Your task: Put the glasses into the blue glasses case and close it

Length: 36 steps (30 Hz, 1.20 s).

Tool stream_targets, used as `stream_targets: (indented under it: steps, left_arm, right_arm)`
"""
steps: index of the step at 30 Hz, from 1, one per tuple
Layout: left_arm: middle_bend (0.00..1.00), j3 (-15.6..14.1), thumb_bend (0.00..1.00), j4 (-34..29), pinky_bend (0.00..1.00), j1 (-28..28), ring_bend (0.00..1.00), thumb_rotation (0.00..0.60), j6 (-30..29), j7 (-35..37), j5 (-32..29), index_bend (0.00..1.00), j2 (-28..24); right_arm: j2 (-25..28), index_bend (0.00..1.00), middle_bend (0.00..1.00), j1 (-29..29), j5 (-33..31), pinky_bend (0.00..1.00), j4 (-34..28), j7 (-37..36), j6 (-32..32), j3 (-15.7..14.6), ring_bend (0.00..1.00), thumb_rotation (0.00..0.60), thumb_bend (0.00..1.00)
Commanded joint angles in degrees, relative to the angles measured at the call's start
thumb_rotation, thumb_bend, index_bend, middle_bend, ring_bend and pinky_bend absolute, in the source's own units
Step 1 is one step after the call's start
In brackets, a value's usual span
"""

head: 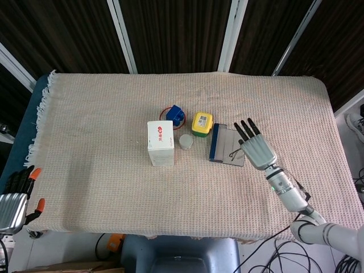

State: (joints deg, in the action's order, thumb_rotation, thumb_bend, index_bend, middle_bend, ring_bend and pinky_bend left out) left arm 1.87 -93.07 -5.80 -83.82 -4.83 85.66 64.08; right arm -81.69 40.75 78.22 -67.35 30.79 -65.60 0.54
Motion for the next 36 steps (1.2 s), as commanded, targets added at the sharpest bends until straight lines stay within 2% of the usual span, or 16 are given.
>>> stream_targets:
  steps: [1,8,16,29,36]
  left_arm:
    - [0.0,0.3,0.41,-0.2,0.01,-0.5,0.0,0.6,0.7,-1.2,-0.7,0.0,0.5]
    - [0.0,0.8,0.42,-0.2,0.01,-1.1,0.0,0.6,1.8,-3.6,-2.2,0.0,1.5]
    - [0.0,1.2,0.41,-0.1,0.01,-1.6,0.0,0.6,3.0,-4.4,-3.8,0.0,1.8]
    - [0.0,1.4,0.41,-0.3,0.01,-1.9,0.0,0.6,3.4,-4.2,-4.8,0.0,1.5]
    - [0.0,1.3,0.41,-0.4,0.01,-2.1,0.0,0.6,3.9,-4.2,-4.8,0.0,1.5]
  right_arm:
    - [-0.7,0.81,0.17,1.3,3.0,0.0,8.3,-4.8,4.3,-0.7,0.0,0.6,0.71]
    - [-5.9,0.81,0.17,4.5,10.0,0.0,22.1,-9.4,7.2,-3.1,0.0,0.6,0.72]
    - [-12.2,0.81,0.17,7.5,13.8,0.0,31.6,-12.6,11.1,-4.6,0.0,0.6,0.71]
    - [-17.4,0.8,0.17,10.1,16.6,0.0,37.5,-15.7,12.0,-5.0,0.0,0.6,0.71]
    - [-19.1,0.75,0.17,10.6,16.7,0.0,38.8,-15.3,11.4,-4.3,0.0,0.6,0.71]
